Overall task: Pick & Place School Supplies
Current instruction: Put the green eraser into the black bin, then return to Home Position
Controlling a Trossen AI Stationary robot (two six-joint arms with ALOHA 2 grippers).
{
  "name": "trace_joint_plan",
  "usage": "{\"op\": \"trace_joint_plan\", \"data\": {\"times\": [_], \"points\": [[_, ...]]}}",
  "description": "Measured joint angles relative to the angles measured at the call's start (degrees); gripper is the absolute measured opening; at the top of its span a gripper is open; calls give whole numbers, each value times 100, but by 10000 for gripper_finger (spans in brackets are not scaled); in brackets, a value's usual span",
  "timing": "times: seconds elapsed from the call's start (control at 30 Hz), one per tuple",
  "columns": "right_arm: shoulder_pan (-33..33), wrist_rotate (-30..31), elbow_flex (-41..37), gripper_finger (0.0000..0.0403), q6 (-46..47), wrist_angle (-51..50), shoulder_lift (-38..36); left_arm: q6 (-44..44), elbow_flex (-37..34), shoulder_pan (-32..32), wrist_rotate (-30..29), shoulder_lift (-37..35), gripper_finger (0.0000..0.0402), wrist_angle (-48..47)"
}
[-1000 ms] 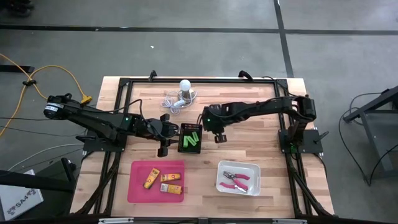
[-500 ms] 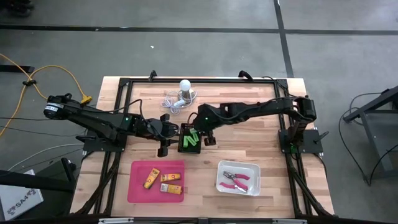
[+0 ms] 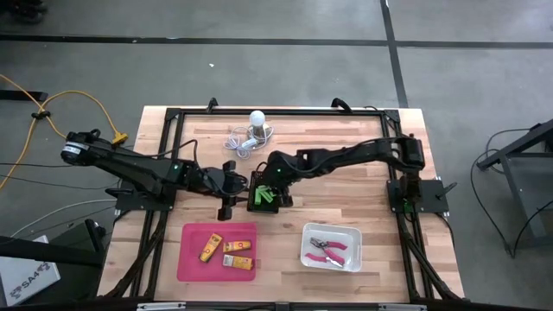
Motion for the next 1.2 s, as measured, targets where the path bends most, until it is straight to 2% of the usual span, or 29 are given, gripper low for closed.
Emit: {"op": "trace_joint_plan", "data": {"times": [0.4, 0.8, 1.03, 1.2], "points": [[81, -193, -5, 91, 30, 109, 438, 2, 0, -73, -2, 0, 124, 57], [101, -184, -5, 125, 5, 130, 436, 2, 0, -73, -2, 0, 124, 74], [102, -169, -5, 130, 9, 151, 436, 2, 0, -73, -2, 0, 124, 73], [124, -179, 2, 130, 618, 430, 401, 2, 0, -71, -2, 0, 124, 73]]}}
